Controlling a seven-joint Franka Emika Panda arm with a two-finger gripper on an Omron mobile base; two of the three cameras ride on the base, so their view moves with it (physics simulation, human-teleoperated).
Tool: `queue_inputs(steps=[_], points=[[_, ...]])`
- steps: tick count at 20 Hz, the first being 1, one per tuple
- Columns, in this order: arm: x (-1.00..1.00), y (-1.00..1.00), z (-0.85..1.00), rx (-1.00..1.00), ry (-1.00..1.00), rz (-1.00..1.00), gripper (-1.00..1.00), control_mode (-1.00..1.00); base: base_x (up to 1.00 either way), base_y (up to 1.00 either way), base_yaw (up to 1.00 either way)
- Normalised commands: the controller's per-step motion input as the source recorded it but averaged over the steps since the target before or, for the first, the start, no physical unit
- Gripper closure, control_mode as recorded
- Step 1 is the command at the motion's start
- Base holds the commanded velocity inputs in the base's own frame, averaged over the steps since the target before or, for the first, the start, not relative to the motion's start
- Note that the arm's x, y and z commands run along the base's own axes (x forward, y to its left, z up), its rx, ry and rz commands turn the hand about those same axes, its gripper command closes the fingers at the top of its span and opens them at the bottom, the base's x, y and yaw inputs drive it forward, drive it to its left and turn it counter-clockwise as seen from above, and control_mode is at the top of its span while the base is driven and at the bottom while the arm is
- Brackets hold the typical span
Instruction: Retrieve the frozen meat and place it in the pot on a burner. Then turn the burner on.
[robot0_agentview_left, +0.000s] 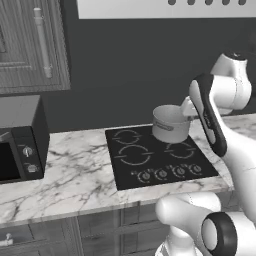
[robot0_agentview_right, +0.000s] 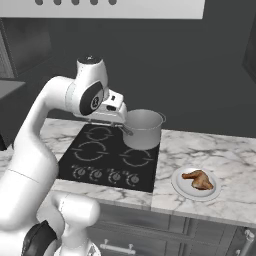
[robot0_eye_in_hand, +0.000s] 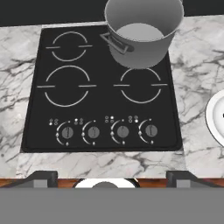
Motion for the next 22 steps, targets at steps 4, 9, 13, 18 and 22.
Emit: queue_inputs(steps=[4,9,13,18,22], points=[[-0.09,-1.00,-0.10,0.06,0.09,-0.11,-1.00,-1.00,0.00,0.00,0.00],[0.00,-1.00,-0.36,0.03,0.07,-0.09,-1.00,-1.00,0.00,0.00,0.00],[0.03,-0.73,-0.34,-0.05,0.09,-0.03,-1.00,-1.00,0.00,0.00,0.00],[0.00,-0.62,-0.29,0.00,0.07,-0.12,-1.00,-1.00,0.00,0.00,0.00],[0.02,-0.39,-0.19,0.00,0.01,-0.22,-1.00,-1.00,0.00,0.00,0.00]])
